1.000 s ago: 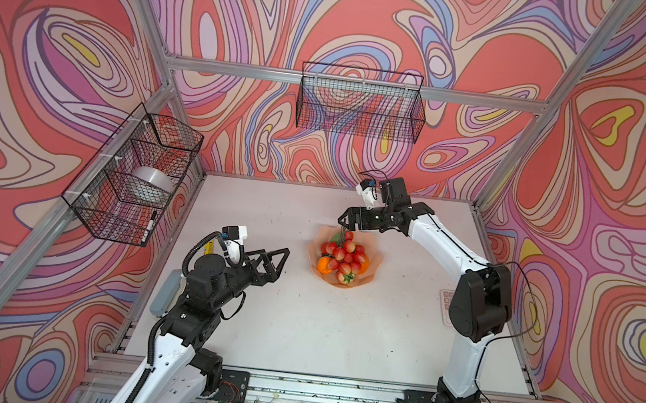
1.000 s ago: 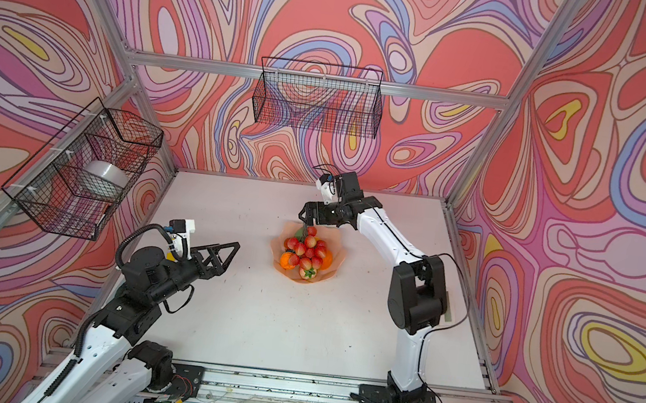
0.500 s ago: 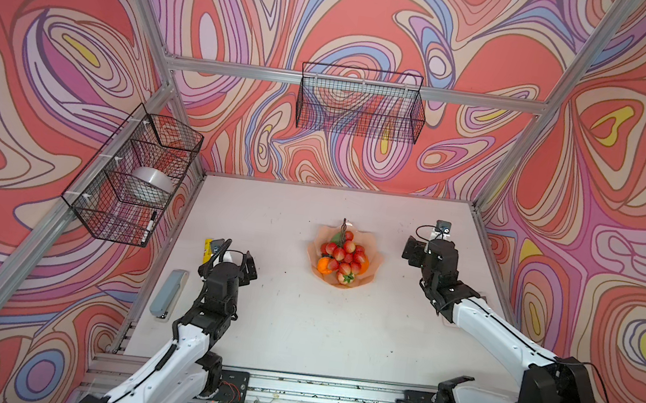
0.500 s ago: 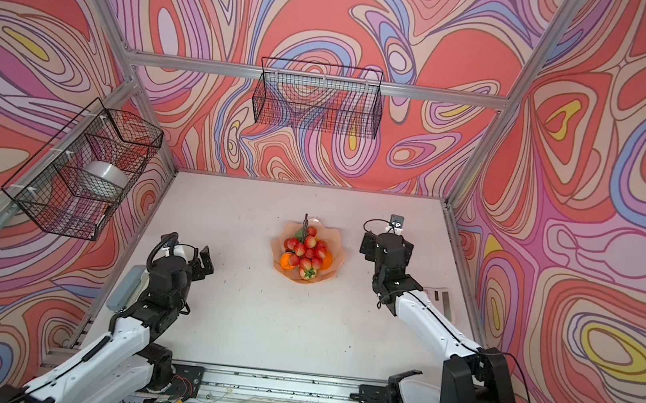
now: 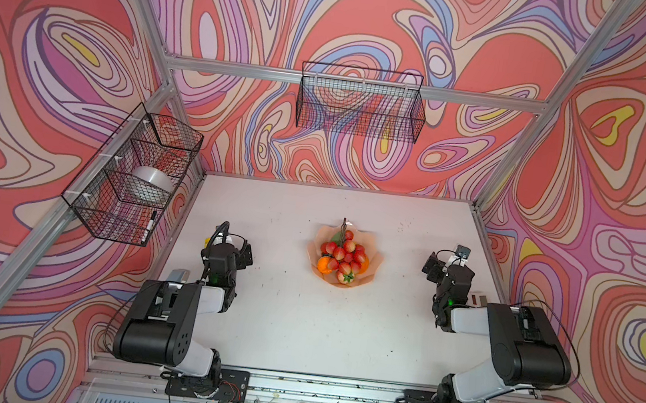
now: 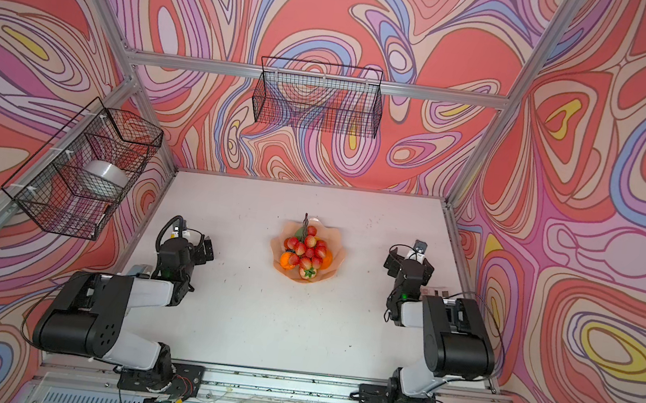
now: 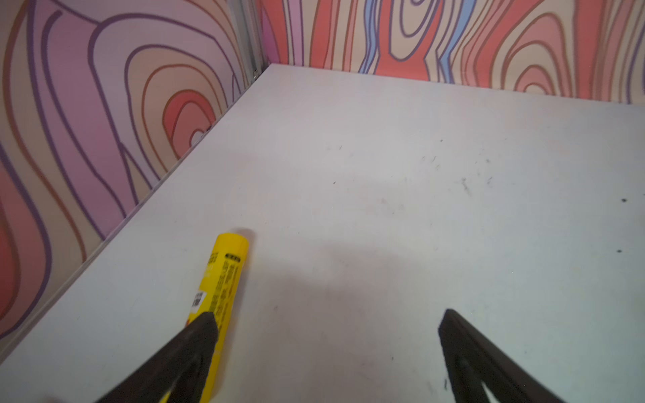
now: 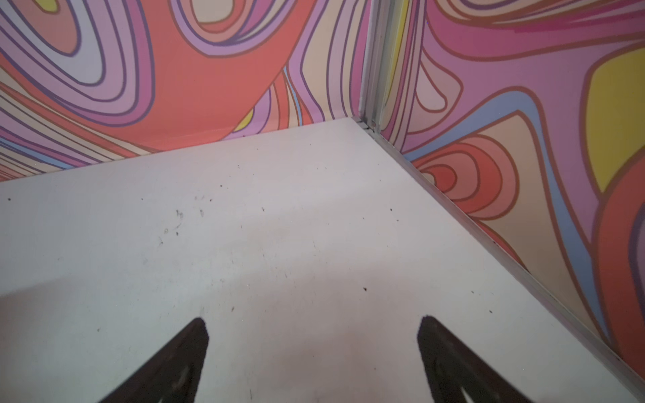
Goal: Place and organize the fake fruits in the fruit bowl
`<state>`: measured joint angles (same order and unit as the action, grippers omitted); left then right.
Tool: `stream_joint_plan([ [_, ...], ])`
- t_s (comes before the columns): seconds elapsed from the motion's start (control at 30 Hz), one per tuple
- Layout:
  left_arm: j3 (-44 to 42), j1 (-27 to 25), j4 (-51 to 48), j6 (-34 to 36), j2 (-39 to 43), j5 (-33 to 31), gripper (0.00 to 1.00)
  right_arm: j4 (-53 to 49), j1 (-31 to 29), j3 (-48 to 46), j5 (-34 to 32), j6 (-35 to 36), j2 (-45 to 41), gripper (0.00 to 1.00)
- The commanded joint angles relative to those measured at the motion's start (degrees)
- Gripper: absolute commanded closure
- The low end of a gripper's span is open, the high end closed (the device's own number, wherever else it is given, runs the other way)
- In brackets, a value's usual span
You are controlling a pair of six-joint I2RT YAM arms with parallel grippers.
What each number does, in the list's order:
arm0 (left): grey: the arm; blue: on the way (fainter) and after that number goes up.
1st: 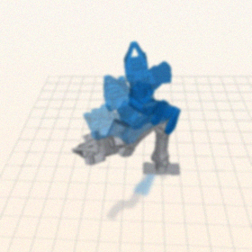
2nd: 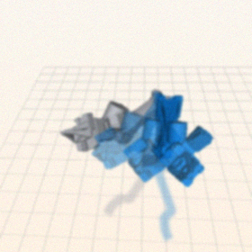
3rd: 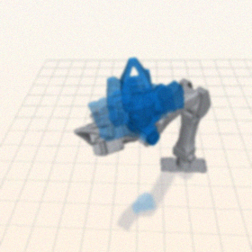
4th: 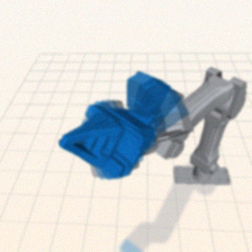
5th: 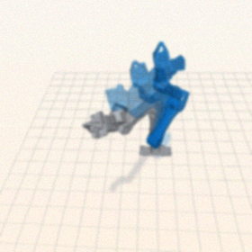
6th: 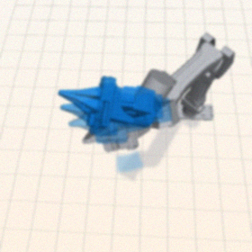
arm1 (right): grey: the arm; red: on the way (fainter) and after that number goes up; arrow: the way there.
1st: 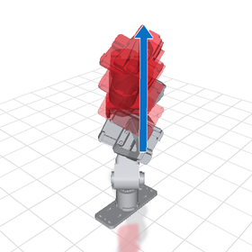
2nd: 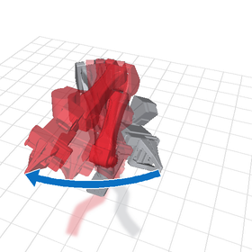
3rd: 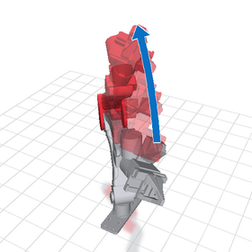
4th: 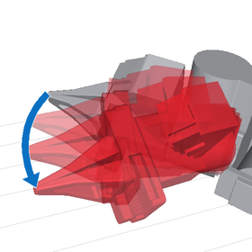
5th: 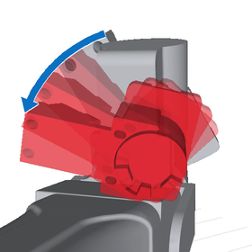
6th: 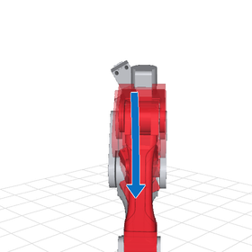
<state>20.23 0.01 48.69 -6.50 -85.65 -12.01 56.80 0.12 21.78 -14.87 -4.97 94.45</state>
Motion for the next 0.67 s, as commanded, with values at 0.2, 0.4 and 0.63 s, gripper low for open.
stream_joint_plan([
  [0.2, 0.3, -0.6, 2.5, 2.6, -1.7, 2.3, 0.00, -0.1, -0.1, 4.0, 6.5, 2.0, 3.3, 0.01],
  [0.4, -0.3, -0.6, 5.4, 3.1, -2.6, 2.3, 0.00, -1.0, -0.2, 4.5, 7.7, 2.7, 3.5, 0.02],
  [0.63, -0.2, -0.7, 4.8, 3.0, -2.4, 2.3, 0.00, -1.7, -0.2, 4.9, 10.1, 3.7, 3.5, 0.02],
])
